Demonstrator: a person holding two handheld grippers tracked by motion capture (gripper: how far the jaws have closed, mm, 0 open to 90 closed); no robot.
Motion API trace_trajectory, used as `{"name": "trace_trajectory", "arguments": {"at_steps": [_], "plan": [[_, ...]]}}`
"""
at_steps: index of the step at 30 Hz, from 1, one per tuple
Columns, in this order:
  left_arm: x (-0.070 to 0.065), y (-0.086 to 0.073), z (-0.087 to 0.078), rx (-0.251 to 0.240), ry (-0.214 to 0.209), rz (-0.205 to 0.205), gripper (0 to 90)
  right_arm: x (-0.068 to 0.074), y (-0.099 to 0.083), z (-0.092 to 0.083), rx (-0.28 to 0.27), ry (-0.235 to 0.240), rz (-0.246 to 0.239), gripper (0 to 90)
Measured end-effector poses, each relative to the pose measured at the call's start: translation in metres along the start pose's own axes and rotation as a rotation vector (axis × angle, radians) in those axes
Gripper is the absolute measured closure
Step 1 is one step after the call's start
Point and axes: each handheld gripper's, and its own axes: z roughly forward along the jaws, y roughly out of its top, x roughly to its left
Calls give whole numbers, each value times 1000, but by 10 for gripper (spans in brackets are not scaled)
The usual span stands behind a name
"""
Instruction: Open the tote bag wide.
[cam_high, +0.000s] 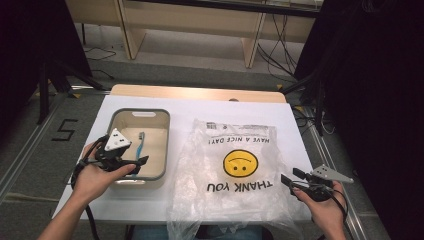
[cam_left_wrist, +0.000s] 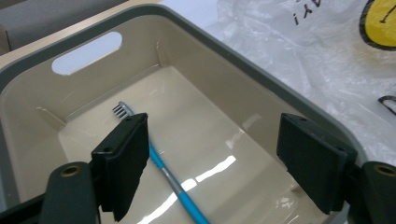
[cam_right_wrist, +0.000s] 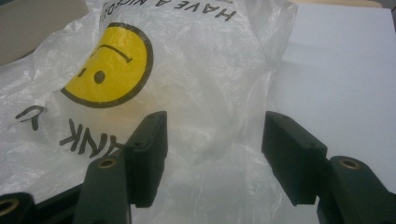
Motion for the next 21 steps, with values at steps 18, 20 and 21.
{"name": "trace_trajectory", "arguments": {"at_steps": [18,20,21], "plan": [[-56,8,1,42,-99,102,309,-3,0,2,38,-25,16,394],[-64,8,2,53,-116,118,317,-4,-1,1,41,-30,16,392],[-68,8,2,58,-126,125,327,-5,-1,1,43,-38,21,390]]}}
